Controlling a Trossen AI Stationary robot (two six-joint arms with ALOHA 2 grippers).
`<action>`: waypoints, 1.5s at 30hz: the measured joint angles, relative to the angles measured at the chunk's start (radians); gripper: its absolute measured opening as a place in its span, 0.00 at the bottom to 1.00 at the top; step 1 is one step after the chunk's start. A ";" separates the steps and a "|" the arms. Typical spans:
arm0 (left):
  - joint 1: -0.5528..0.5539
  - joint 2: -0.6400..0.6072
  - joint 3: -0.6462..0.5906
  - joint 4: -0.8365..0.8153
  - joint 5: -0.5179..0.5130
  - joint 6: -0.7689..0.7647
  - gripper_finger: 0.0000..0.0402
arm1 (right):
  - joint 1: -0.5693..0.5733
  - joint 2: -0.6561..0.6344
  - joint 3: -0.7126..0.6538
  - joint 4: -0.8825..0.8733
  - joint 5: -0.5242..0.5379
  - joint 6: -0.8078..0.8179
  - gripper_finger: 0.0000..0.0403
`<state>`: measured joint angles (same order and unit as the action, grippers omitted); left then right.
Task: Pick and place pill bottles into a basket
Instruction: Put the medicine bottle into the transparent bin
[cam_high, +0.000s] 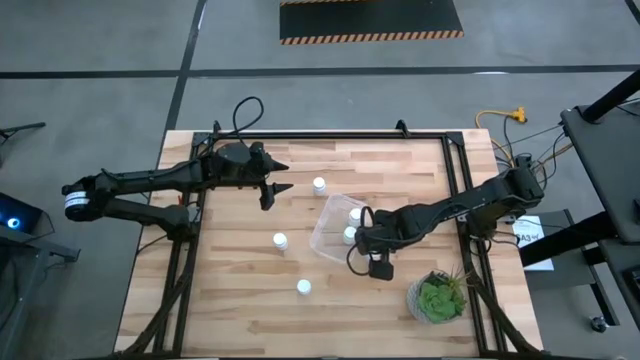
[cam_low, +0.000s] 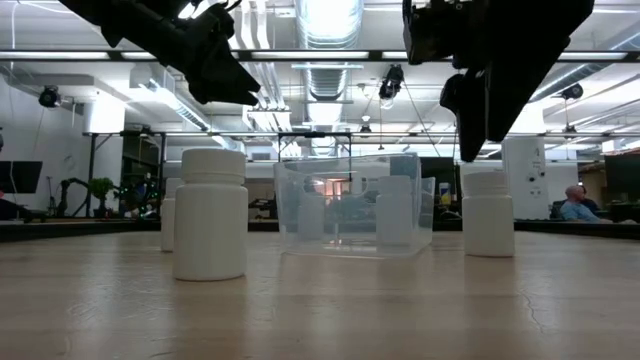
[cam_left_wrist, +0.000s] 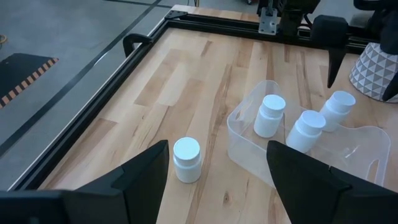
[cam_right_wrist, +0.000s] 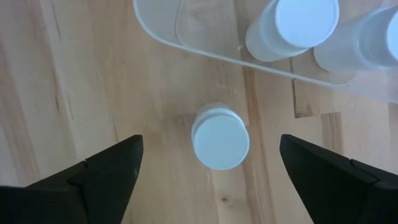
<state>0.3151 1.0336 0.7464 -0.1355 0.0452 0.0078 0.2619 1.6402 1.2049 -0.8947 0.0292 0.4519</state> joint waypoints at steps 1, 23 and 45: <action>0.000 0.000 0.000 0.000 0.000 0.000 0.63 | 0.000 0.000 -0.008 0.009 0.000 0.000 0.91; 0.000 0.000 0.000 0.000 0.000 0.000 0.63 | -0.003 0.000 -0.096 0.069 -0.003 0.019 0.91; 0.000 0.000 0.000 0.000 0.000 0.000 0.63 | -0.010 0.000 -0.135 0.164 0.005 0.046 0.91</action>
<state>0.3150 1.0336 0.7464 -0.1356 0.0451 0.0076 0.2518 1.6402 1.0698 -0.7306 0.0344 0.4981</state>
